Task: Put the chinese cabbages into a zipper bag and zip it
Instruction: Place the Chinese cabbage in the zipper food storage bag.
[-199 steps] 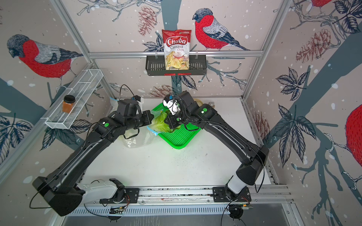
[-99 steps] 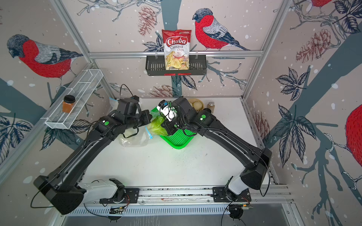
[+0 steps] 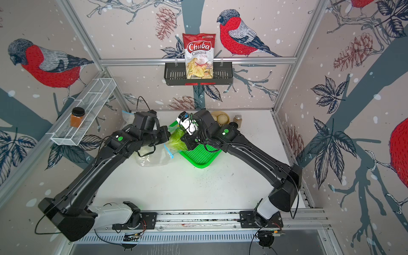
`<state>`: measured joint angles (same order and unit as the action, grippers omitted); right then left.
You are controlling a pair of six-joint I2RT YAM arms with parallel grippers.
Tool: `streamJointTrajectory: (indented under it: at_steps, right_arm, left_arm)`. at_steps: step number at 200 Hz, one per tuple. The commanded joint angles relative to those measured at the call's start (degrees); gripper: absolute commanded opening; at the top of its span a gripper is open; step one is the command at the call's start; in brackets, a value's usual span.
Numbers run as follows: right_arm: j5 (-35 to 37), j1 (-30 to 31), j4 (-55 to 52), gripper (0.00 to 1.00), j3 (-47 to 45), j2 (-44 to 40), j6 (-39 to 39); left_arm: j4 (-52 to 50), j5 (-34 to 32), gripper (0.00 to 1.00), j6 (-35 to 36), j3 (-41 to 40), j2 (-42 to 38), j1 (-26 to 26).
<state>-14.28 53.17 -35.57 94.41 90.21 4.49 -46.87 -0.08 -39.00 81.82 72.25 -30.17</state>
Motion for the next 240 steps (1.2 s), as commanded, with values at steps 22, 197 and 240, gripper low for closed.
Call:
streamJointTrajectory:
  at_steps: [22,197,240]
  right_arm:
    - [-0.55,1.55,1.79,0.07,-2.90,-1.84,-7.30]
    - [-7.67,-0.33,12.85,0.48,-7.54,-2.15,-5.44]
    - [-13.37,-5.18,14.94,0.64,-6.11,-7.44,1.33]
  left_arm:
    - [5.59,1.55,0.00,-3.70,-1.27,-1.71,0.20]
    - [9.77,7.72,0.00,-5.18,-2.65,-3.00,1.98]
    - [10.58,10.17,0.00,-3.53,-4.52,-4.60,3.34]
